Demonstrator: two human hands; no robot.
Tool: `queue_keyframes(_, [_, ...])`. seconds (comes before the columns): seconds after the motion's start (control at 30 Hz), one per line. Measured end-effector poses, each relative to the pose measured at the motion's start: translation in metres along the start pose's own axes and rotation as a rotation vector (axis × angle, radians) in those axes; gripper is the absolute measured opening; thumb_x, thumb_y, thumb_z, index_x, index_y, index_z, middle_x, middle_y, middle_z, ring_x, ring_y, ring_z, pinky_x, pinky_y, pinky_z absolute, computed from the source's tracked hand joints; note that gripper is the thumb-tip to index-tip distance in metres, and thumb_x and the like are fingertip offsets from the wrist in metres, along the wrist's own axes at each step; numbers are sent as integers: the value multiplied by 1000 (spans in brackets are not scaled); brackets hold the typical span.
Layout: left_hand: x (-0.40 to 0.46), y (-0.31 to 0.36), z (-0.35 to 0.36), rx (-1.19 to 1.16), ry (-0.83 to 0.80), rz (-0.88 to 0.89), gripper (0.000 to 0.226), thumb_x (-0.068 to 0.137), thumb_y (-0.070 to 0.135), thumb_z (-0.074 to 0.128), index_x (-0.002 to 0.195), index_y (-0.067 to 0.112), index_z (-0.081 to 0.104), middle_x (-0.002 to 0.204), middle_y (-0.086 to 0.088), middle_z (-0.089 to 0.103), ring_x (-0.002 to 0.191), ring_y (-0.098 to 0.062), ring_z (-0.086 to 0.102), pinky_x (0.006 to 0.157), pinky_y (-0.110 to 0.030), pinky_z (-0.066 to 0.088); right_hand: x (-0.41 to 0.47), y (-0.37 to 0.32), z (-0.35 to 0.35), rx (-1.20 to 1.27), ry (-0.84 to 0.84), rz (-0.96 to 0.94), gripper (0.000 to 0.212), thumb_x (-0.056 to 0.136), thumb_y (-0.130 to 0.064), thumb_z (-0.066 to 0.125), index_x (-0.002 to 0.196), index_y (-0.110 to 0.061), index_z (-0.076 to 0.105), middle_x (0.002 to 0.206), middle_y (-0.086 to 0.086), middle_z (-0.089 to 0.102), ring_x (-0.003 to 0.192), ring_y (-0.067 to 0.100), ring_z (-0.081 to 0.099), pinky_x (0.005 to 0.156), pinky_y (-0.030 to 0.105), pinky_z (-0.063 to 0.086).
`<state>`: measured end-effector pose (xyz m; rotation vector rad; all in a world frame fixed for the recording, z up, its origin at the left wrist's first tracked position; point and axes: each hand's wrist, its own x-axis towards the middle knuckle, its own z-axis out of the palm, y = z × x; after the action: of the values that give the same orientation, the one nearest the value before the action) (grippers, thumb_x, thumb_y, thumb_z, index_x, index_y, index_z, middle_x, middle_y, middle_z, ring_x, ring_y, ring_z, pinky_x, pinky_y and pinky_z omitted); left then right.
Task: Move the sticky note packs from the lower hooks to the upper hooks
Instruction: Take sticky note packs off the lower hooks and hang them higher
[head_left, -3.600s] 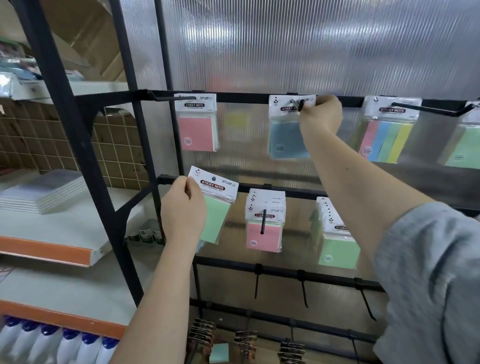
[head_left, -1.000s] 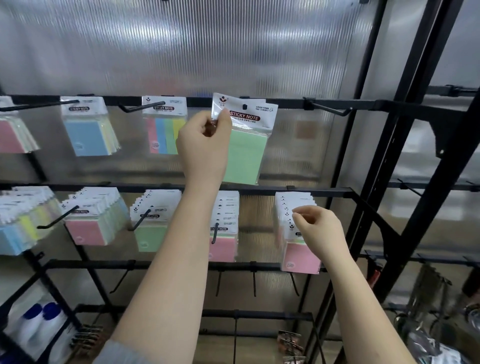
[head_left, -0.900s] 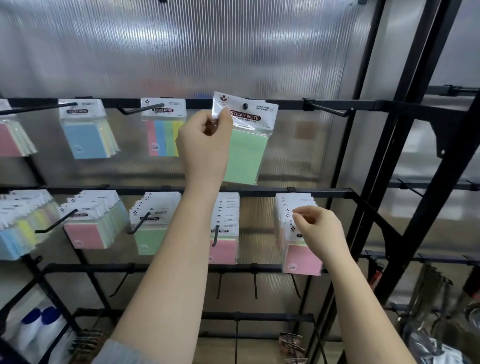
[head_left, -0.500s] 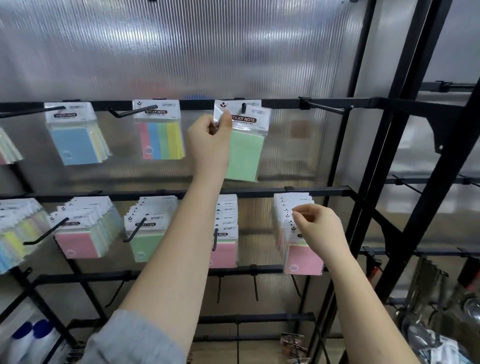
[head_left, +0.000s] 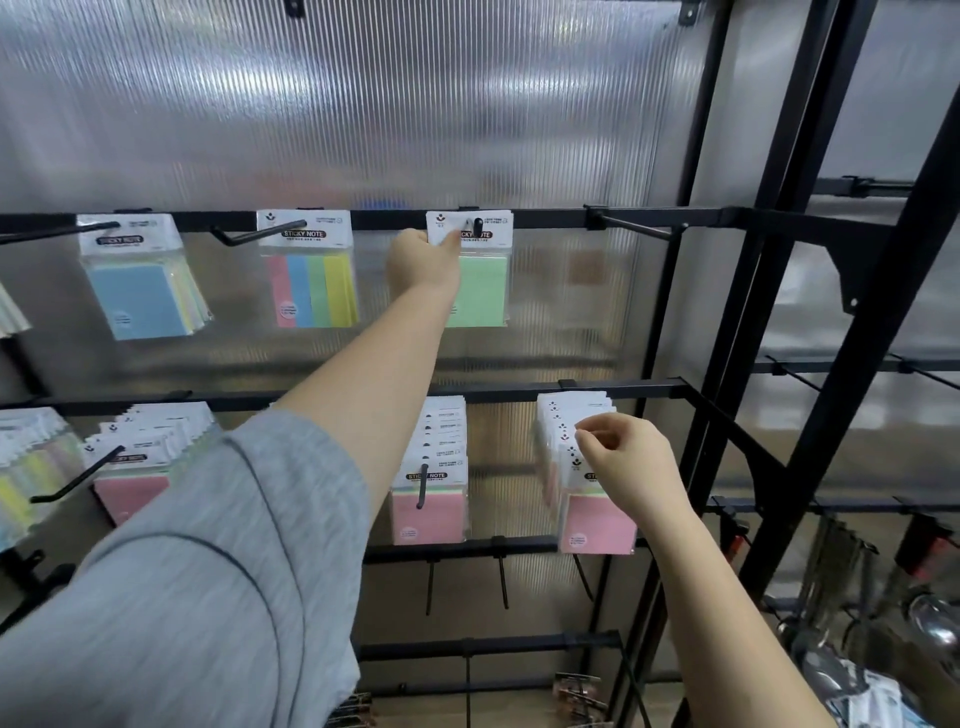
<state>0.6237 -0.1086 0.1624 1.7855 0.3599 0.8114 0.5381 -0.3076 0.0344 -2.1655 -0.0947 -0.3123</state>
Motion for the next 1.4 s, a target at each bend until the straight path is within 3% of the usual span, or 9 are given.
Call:
queue_keyframes(0.1, [-1, 2, 3, 77, -15, 6, 34, 90, 32, 60, 90, -2, 57, 89, -18, 61, 89, -37, 58, 69, -41, 45, -3, 3, -2, -11, 1, 9, 17, 91, -18, 54, 97, -16, 70, 80, -11, 64, 80, 6, 59, 62, 10, 39])
queue_keyframes(0.2, [-2, 2, 3, 74, 5, -3, 39, 91, 32, 58, 115, 1, 53, 110, -12, 61, 99, -27, 58, 75, -34, 44, -5, 7, -5, -16, 21, 17, 18, 91, -17, 54, 98, -15, 70, 78, -13, 62, 77, 4, 58, 61, 9, 38])
queue_keyframes(0.47, [-36, -10, -12, -73, 85, -73, 14, 92, 23, 53, 101, 17, 45, 85, 8, 47, 71, -10, 47, 58, -24, 36, -12, 21, -3, -11, 158, 62, 24, 92, -15, 51, 108, -12, 68, 100, -2, 68, 91, 11, 57, 73, 20, 37])
queue_keyframes(0.63, [-76, -31, -35, -66, 42, -51, 7, 88, 19, 53, 95, 18, 56, 86, 8, 56, 76, -10, 51, 61, -24, 37, -18, 33, 0, 73, 254, 126, 32, 94, -16, 47, 121, -10, 62, 118, 2, 65, 112, 18, 57, 81, 22, 37])
queue_keyframes(0.77, [-98, -56, -53, -80, 28, -103, 11, 80, 18, 53, 86, 21, 62, 72, 7, 57, 66, -15, 49, 60, -27, 38, -25, 40, 4, 138, 262, 147, 21, 95, -13, 42, 107, -9, 60, 90, -1, 56, 90, 19, 53, 74, 29, 39])
queue_keyframes(0.87, [-109, -81, -63, -74, 21, -160, 11, 79, 16, 53, 83, 18, 63, 72, 4, 59, 67, -17, 51, 62, -27, 39, -28, 52, 13, 130, 239, 204, 9, 96, -18, 40, 97, -12, 46, 93, 4, 53, 86, 23, 47, 74, 29, 34])
queue_keyframes(1.03, [-124, -114, -74, 21, 28, -255, 13, 81, 15, 55, 90, 15, 65, 78, 10, 60, 78, -14, 55, 72, -26, 40, -37, 53, 23, 196, 260, 246, 19, 94, -15, 45, 107, -13, 58, 89, 2, 63, 80, 20, 53, 59, 23, 36])
queue_keyframes(1.2, [-132, -135, -76, 59, 3, -311, 10, 84, 13, 55, 91, 13, 62, 77, 10, 57, 79, -16, 53, 72, -26, 38, -43, 50, 29, 280, 390, 310, 31, 91, -14, 53, 122, -10, 52, 100, 1, 58, 85, 14, 50, 68, 23, 31])
queue_keyframes(1.4, [-136, -153, -77, 151, -35, -341, 15, 85, 14, 53, 95, 12, 63, 86, 3, 61, 81, -18, 54, 72, -26, 38, -49, 53, 36, 337, 365, 300, 21, 94, -19, 50, 88, -3, 60, 74, 1, 56, 70, 17, 48, 53, 20, 31])
